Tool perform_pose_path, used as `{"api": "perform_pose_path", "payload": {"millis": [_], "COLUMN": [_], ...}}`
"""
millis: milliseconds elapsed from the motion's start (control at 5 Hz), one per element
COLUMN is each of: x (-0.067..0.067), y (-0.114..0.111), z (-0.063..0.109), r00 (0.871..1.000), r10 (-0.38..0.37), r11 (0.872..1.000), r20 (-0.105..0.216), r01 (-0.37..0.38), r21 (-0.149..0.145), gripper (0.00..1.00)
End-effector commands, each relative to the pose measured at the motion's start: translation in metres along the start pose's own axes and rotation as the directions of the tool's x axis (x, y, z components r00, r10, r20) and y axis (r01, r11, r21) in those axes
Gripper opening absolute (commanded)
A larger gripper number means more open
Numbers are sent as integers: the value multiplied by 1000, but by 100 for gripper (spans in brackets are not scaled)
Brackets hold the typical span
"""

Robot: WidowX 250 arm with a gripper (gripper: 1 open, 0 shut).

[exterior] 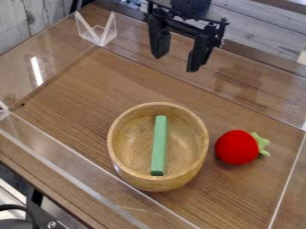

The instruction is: Move the red object to the left side of the table

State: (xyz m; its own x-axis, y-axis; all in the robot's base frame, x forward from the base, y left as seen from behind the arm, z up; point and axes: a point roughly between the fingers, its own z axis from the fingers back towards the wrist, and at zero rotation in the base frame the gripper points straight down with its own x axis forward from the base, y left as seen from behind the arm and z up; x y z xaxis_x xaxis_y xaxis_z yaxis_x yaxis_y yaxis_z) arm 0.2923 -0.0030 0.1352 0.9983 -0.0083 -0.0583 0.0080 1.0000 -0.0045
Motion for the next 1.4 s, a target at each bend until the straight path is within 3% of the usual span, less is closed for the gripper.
{"api": "perform_pose_path", "payload": {"millis": [0, 200, 400, 600, 800, 1000, 1200], "x": [4, 7, 5, -1, -2, 1, -1], "y": [-23, -69, -96, -113, -116, -112, -113], "z": [-8, -14, -24, -34, -41, -50, -60], "r00": [1000, 993, 951, 883, 832, 812, 782], "r10": [-8, -115, -309, -469, -554, -584, -622], "r11": [1000, 993, 951, 883, 832, 811, 782], "r20": [-20, -17, -14, -15, -14, -26, -36], "r01": [8, 115, 309, 469, 554, 584, 623], "r21": [-11, -18, -5, 5, 14, 19, 25], "gripper": [100, 100, 100, 100, 100, 100, 100]}}
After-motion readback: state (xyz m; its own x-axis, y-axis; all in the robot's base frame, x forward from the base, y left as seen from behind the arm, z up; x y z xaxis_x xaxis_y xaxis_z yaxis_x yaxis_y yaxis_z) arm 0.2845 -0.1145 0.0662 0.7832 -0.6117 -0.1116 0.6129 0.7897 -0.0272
